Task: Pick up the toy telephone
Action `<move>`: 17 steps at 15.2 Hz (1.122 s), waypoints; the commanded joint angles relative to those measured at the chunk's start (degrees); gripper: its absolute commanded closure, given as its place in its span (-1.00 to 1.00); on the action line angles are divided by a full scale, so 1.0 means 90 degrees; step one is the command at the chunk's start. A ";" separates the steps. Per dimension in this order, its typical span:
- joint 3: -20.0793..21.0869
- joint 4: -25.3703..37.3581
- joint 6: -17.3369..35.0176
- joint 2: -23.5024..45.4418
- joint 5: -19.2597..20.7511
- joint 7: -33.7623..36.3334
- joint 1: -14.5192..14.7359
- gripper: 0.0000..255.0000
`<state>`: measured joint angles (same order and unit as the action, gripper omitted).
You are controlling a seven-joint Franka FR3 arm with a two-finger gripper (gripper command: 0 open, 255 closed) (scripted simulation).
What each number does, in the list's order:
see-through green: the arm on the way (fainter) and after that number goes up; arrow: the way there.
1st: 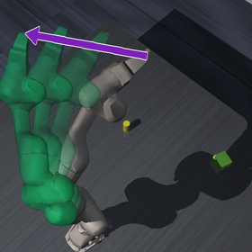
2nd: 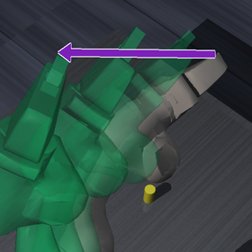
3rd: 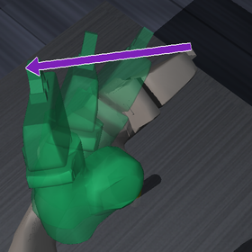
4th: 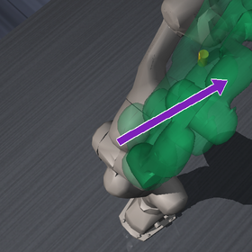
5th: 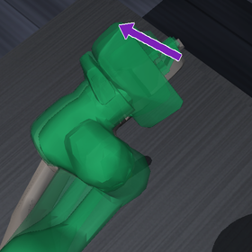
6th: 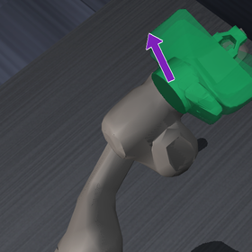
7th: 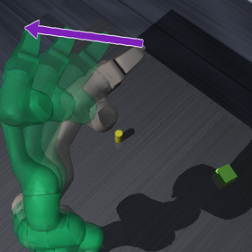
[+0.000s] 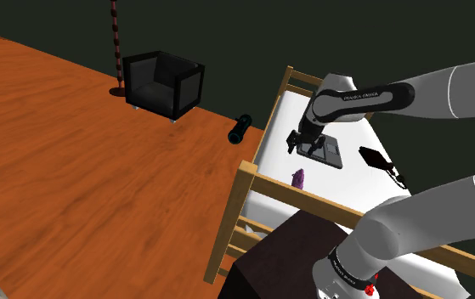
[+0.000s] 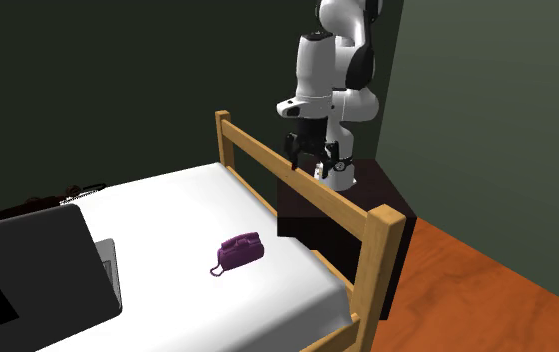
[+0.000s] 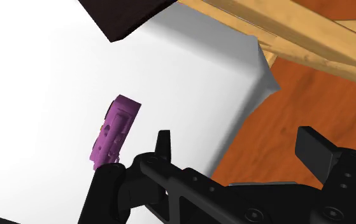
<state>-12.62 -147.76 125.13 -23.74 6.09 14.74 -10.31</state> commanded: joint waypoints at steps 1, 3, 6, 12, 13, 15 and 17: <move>-0.0143 0.0039 0.0410 0.0428 0.0019 0.0037 -0.0109 -1.00; -0.0273 0.0080 0.0799 0.0851 0.0008 0.0078 -0.0199 -1.00; -0.0466 0.0190 0.1358 0.1512 -0.0072 0.0108 -0.0320 -1.00; -0.0798 0.0572 0.2345 0.2900 -0.0542 -0.0015 -0.0547 -1.00; -0.0832 0.0656 0.2488 0.3137 -0.0667 -0.0063 -0.0597 -1.00; -0.0869 0.0841 0.2753 0.3609 -0.0945 -0.0178 -0.0719 -1.00; -0.0862 0.1049 0.2988 0.4078 -0.1246 -0.0305 -0.0878 -1.00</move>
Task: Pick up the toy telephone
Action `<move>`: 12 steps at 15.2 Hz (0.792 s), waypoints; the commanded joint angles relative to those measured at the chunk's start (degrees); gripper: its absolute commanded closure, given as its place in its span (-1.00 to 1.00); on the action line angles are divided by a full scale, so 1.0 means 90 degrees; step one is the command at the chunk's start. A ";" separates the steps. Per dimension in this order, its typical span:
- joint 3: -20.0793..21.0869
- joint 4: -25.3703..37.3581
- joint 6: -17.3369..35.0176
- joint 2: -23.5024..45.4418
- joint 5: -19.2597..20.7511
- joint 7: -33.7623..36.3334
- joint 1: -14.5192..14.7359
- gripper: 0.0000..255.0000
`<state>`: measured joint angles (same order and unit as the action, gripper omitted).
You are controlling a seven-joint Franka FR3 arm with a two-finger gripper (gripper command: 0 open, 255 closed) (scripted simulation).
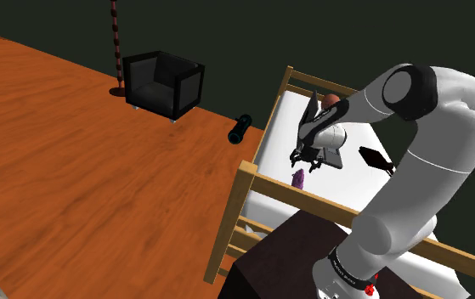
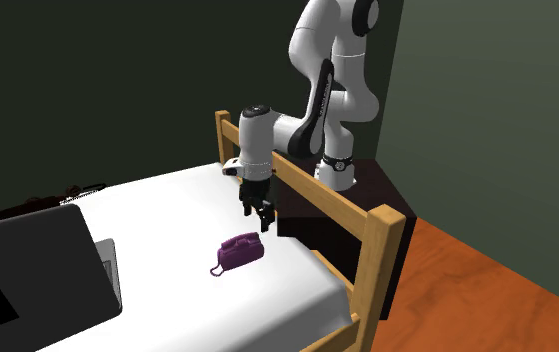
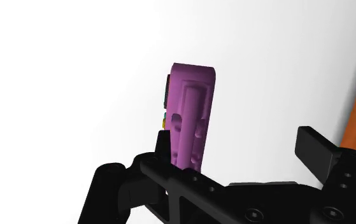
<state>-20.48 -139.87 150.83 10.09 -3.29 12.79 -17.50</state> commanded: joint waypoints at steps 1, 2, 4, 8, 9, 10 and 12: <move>0.0033 0.0285 0.0239 0.0549 -0.0354 -0.0149 -0.0176 -1.00; 0.0059 0.0402 0.0339 0.0778 -0.0502 -0.0210 -0.0277 -1.00; 0.0140 0.0650 0.0519 0.1226 -0.0776 -0.0311 -0.0510 -1.00; 0.0301 0.0748 0.0756 0.1567 -0.0972 -0.0427 -0.0669 -1.00; 0.0347 0.0767 0.0823 0.1654 -0.1021 -0.0461 -0.0705 -1.00; 0.0394 0.0787 0.0889 0.1740 -0.1068 -0.0493 -0.0742 -1.00; 0.0517 0.0846 0.1057 0.1965 -0.1182 -0.0572 -0.0839 -1.00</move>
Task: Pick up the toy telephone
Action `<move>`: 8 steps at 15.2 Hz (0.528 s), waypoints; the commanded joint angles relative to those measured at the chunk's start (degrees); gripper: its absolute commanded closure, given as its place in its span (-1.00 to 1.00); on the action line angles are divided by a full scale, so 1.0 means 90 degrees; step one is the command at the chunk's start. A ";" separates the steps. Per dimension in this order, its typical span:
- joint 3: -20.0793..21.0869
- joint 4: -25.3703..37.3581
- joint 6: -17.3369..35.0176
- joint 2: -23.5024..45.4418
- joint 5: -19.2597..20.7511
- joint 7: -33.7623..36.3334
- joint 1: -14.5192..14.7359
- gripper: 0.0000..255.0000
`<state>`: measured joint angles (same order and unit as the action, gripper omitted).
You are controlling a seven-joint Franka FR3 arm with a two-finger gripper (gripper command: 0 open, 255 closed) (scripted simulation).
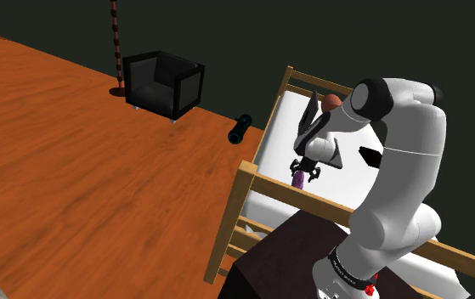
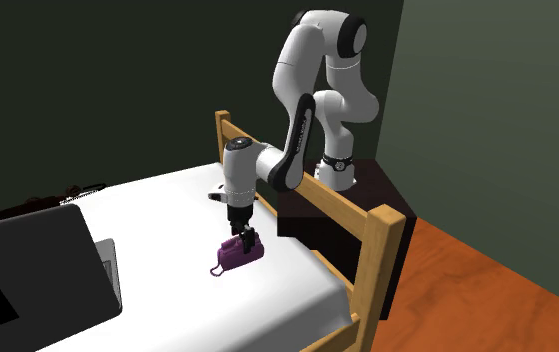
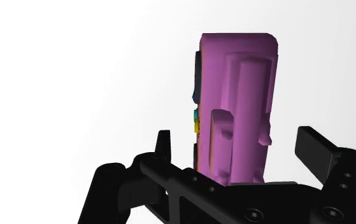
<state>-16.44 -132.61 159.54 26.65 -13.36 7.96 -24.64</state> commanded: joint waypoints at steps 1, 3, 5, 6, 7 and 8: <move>0.0069 0.0040 0.0089 0.0126 -0.0062 -0.0035 -0.0048 -1.00; 0.0071 0.0042 0.0091 0.0130 -0.0063 -0.0030 -0.0045 1.00; 0.0071 0.0041 0.0092 0.0131 -0.0063 -0.0029 -0.0044 1.00; 0.0071 0.0041 0.0092 0.0130 -0.0063 -0.0028 -0.0044 1.00; 0.0072 0.0040 0.0094 0.0130 -0.0063 -0.0028 -0.0043 1.00; 0.0073 0.0041 0.0094 0.0133 -0.0064 -0.0030 -0.0046 1.00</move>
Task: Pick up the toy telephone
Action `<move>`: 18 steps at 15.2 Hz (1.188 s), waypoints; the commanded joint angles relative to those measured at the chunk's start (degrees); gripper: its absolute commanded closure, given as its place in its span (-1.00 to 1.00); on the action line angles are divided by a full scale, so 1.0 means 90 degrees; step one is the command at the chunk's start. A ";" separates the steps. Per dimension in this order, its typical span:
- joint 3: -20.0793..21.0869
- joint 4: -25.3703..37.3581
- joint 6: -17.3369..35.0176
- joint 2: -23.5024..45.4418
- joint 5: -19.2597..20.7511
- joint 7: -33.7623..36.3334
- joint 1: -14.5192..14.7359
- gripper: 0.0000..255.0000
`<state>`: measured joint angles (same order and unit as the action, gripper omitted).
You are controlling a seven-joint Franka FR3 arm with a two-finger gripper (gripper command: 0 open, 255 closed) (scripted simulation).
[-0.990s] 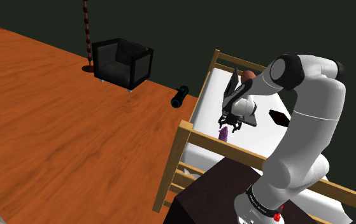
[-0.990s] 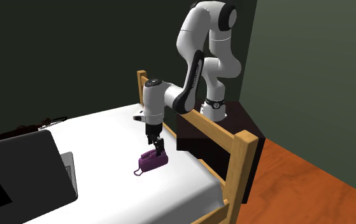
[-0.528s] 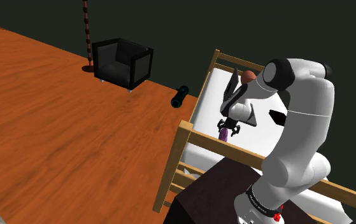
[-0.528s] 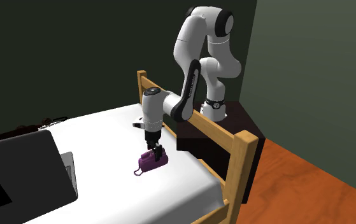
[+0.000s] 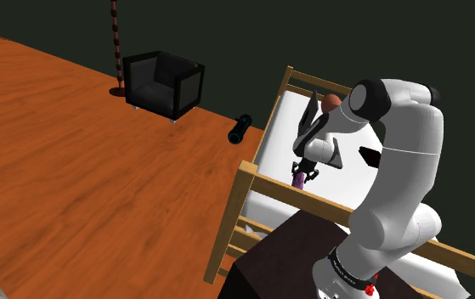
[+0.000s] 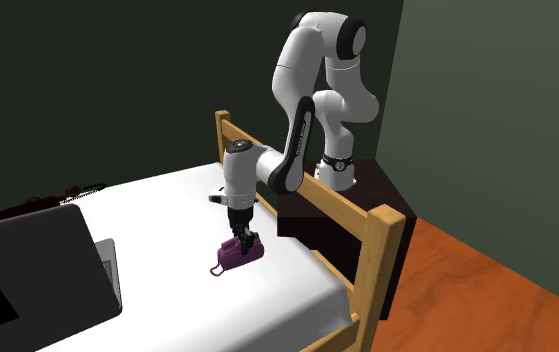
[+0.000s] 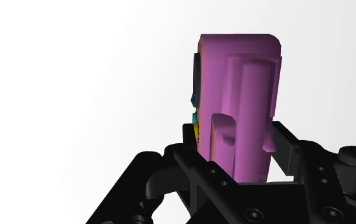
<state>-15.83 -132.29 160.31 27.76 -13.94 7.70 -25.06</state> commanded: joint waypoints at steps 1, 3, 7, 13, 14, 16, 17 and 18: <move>0.0006 0.0007 0.0008 0.0009 0.0000 -0.0001 0.0002 1.00; 0.0006 0.0006 0.0008 0.0009 0.0000 -0.0004 -0.0001 1.00; -0.0144 -0.0064 -0.0192 -0.0260 0.0132 0.0084 0.0116 1.00; -0.0423 -0.0160 -0.0603 -0.0774 0.0434 0.0288 0.0332 1.00; -0.0466 -0.0171 -0.0673 -0.0858 0.0488 0.0325 0.0365 1.00; -0.0548 -0.0189 -0.0817 -0.1026 0.0600 0.0399 0.0427 1.00; -0.0587 -0.0195 -0.0890 -0.1110 0.0657 0.0437 0.0456 1.00; -0.0624 -0.0200 -0.0964 -0.1192 0.0714 0.0475 0.0483 1.00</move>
<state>-21.10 -134.09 152.35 17.79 -8.04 11.58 -21.01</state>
